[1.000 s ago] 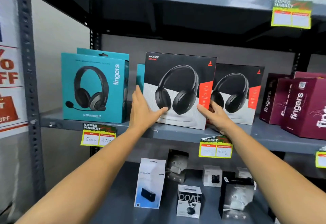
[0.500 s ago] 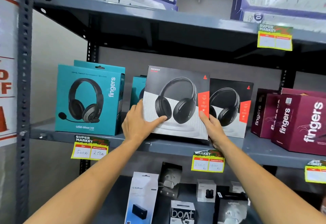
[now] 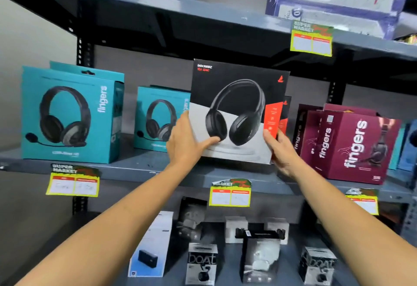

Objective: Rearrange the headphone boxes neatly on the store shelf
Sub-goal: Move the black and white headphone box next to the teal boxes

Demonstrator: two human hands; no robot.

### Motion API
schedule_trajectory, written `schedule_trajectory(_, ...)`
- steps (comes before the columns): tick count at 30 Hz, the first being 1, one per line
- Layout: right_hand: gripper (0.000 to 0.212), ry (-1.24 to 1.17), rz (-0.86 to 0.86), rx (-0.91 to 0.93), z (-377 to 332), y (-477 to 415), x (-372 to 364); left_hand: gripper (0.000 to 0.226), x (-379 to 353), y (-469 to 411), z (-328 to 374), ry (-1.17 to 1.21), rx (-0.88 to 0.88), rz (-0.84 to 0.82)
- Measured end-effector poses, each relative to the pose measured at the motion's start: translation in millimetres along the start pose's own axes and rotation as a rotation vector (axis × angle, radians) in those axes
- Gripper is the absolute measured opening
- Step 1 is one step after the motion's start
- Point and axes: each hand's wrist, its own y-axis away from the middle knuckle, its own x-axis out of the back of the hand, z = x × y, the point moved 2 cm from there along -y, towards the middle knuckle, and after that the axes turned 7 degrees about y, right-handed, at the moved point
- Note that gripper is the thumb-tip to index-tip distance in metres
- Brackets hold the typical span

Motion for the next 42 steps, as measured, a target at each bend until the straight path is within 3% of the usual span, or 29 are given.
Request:
schedule_trajectory(4,0.104,0.006,0.056,-0.005,-6.3,0.5,53.5,0.09,-40.8,9.8,31.5,0.065,-0.002,-0.074)
schedule_trajectory(9,0.102,0.011,0.072,-0.058,5.4,3.0,94.1,0.072,-77.0,20.6,45.4,0.041,0.02,-0.16)
schedule_trajectory(14,0.105,-0.018,0.031,-0.108,36.4,10.9,111.4,0.069,-96.2,39.4,35.5,0.02,0.019,-0.205)
schedule_trajectory(19,0.096,-0.037,-0.027,-0.106,31.5,-0.9,107.2,0.073,-90.0,30.1,33.3,0.002,-0.008,-0.174)
schedule_trajectory(22,0.078,-0.002,-0.037,-0.101,36.8,4.3,120.6,0.073,-99.2,40.5,40.7,-0.008,0.003,-0.163)
schedule_trajectory(26,0.051,0.207,0.276,0.037,38.7,16.6,123.4,0.072,-95.8,45.0,32.5,0.015,0.013,-0.179)
schedule_trajectory(28,0.043,0.509,0.513,0.248,29.2,22.4,123.2,0.063,-87.9,49.8,29.8,0.011,-0.021,-0.13)
schedule_trajectory(30,0.042,0.807,0.577,0.458,22.0,28.3,115.9,0.049,-77.8,56.5,23.9,-0.036,-0.093,-0.08)
schedule_trajectory(35,0.031,1.245,0.338,0.741,13.3,32.3,68.6,0.027,-40.8,54.2,-1.8,-0.099,-0.171,-0.01)
schedule_trajectory(38,0.032,1.289,0.205,0.784,10.1,35.1,17.9,0.017,-12.6,50.1,-26.1,-0.219,-0.273,-0.034)
schedule_trajectory(42,0.027,1.257,-0.026,0.834,10.2,44.9,-70.2,0.008,44.2,48.4,-73.7,-0.374,-0.23,-0.021)
